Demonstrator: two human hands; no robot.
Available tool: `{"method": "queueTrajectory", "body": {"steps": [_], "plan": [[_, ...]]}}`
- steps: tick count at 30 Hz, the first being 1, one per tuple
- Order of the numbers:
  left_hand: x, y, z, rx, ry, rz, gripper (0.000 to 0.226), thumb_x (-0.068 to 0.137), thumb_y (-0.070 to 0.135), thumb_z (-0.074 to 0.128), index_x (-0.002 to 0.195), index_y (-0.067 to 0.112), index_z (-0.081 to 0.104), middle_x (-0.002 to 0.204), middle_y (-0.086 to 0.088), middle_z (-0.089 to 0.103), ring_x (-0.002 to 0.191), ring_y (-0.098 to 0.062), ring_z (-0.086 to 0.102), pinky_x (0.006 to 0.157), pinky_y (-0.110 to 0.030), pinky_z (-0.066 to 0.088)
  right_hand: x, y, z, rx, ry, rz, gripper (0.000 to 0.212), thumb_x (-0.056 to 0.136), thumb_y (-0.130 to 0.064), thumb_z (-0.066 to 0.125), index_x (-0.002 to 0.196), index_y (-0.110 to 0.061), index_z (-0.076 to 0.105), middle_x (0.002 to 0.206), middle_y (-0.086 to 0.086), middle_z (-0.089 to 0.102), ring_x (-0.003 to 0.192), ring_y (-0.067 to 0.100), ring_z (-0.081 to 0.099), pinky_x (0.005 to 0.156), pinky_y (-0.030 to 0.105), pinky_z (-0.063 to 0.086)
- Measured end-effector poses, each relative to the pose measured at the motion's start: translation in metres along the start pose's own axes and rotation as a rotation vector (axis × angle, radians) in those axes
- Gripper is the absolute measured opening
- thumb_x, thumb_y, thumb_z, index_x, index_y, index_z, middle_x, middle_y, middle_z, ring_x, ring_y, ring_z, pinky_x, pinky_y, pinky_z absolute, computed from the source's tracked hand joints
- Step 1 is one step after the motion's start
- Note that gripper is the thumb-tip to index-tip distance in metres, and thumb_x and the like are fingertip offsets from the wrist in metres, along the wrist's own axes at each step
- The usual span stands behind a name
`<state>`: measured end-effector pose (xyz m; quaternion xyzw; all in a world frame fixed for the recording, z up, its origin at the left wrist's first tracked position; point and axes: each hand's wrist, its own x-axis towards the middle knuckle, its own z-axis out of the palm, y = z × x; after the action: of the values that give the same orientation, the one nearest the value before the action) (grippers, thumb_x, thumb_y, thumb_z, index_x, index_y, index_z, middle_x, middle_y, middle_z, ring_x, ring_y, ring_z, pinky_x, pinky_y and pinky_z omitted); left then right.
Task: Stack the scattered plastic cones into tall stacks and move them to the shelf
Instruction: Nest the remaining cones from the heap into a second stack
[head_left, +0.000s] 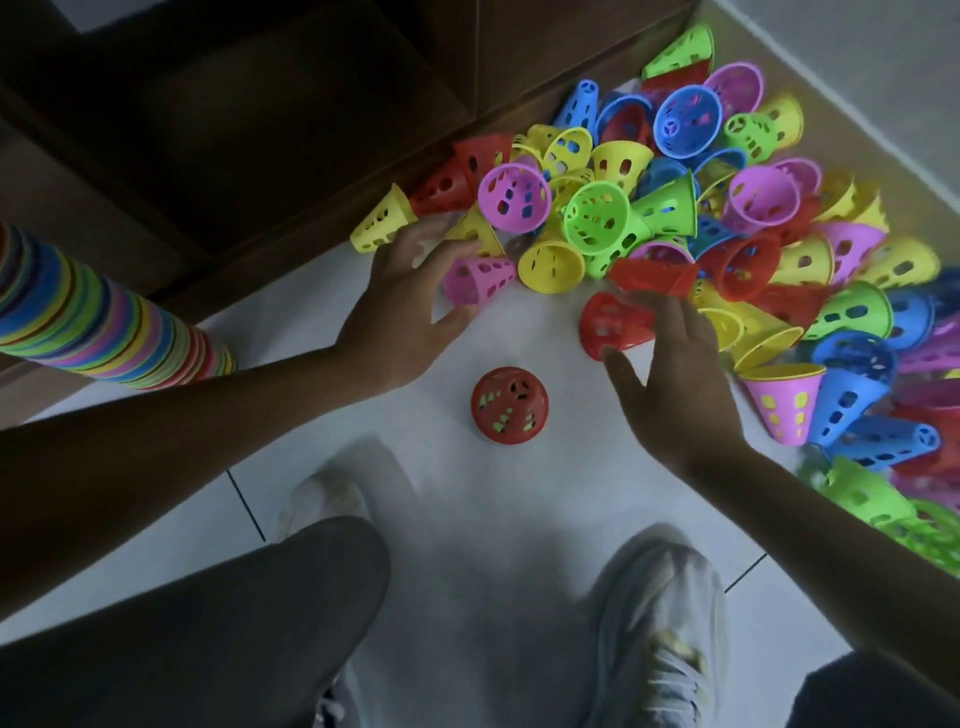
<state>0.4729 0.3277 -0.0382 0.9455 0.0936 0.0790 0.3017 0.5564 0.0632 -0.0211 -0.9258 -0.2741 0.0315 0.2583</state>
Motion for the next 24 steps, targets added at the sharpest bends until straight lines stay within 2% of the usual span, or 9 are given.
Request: {"method": "queueTrajectory", "body": {"steps": [4,8,14,18,22,24], "plan": [[0.023,-0.007,0.007,0.106,-0.122,0.032,0.06,0.092,0.032,0.07,0.147,0.02,0.046,0.155,-0.008,0.036,0.14,-0.031,0.034,0.105,-0.039,0.041,0.022,0.014,-0.005,-0.119,-0.188,-0.043,0.071,0.089,-0.021,0.069,0.15,-0.01,0.033,0.143,0.013,0.045,0.131,0.034,0.04,0.107,0.042,0.036],[0.027,-0.006,0.012,0.081,-0.205,0.001,0.053,0.093,0.038,0.068,0.14,0.019,0.054,0.146,-0.008,0.047,0.134,-0.03,0.04,0.107,-0.046,0.043,0.028,0.026,0.003,-0.191,-0.332,-0.042,0.082,0.088,-0.02,0.07,0.156,-0.016,0.023,0.15,0.009,0.04,0.135,0.034,0.037,0.107,0.043,0.038],[0.003,-0.005,0.013,0.082,-0.176,0.019,0.042,0.089,0.043,0.071,0.122,0.02,0.06,0.133,-0.003,0.051,0.122,-0.026,0.046,0.091,-0.037,0.05,0.017,0.034,0.014,-0.188,-0.294,-0.048,0.073,0.084,-0.01,0.073,0.148,-0.01,0.037,0.132,0.016,0.05,0.12,0.039,0.049,0.094,0.049,0.05],[-0.013,-0.011,0.013,0.12,-0.168,-0.002,0.041,0.082,0.041,0.079,0.107,0.02,0.054,0.117,-0.003,0.056,0.107,-0.025,0.051,0.083,-0.039,0.052,0.002,0.032,0.019,-0.181,-0.308,-0.027,0.07,0.085,-0.018,0.076,0.146,-0.011,0.04,0.126,0.016,0.054,0.115,0.038,0.051,0.089,0.049,0.051],[-0.019,-0.014,0.012,0.128,-0.212,-0.058,0.054,0.076,0.04,0.085,0.109,0.019,0.048,0.11,-0.005,0.061,0.101,-0.026,0.056,0.076,-0.041,0.058,-0.009,0.029,0.02,-0.175,-0.338,0.035,0.057,0.09,-0.03,0.071,0.137,-0.01,0.047,0.118,0.015,0.059,0.112,0.034,0.05,0.087,0.045,0.048],[-0.018,-0.012,0.009,0.089,-0.191,-0.08,0.058,0.075,0.041,0.085,0.11,0.018,0.046,0.109,-0.006,0.062,0.098,-0.025,0.061,0.07,-0.036,0.059,-0.012,0.028,0.019,-0.158,-0.344,0.072,0.055,0.092,-0.034,0.069,0.135,-0.009,0.047,0.116,0.015,0.06,0.111,0.033,0.049,0.087,0.044,0.046]]}}
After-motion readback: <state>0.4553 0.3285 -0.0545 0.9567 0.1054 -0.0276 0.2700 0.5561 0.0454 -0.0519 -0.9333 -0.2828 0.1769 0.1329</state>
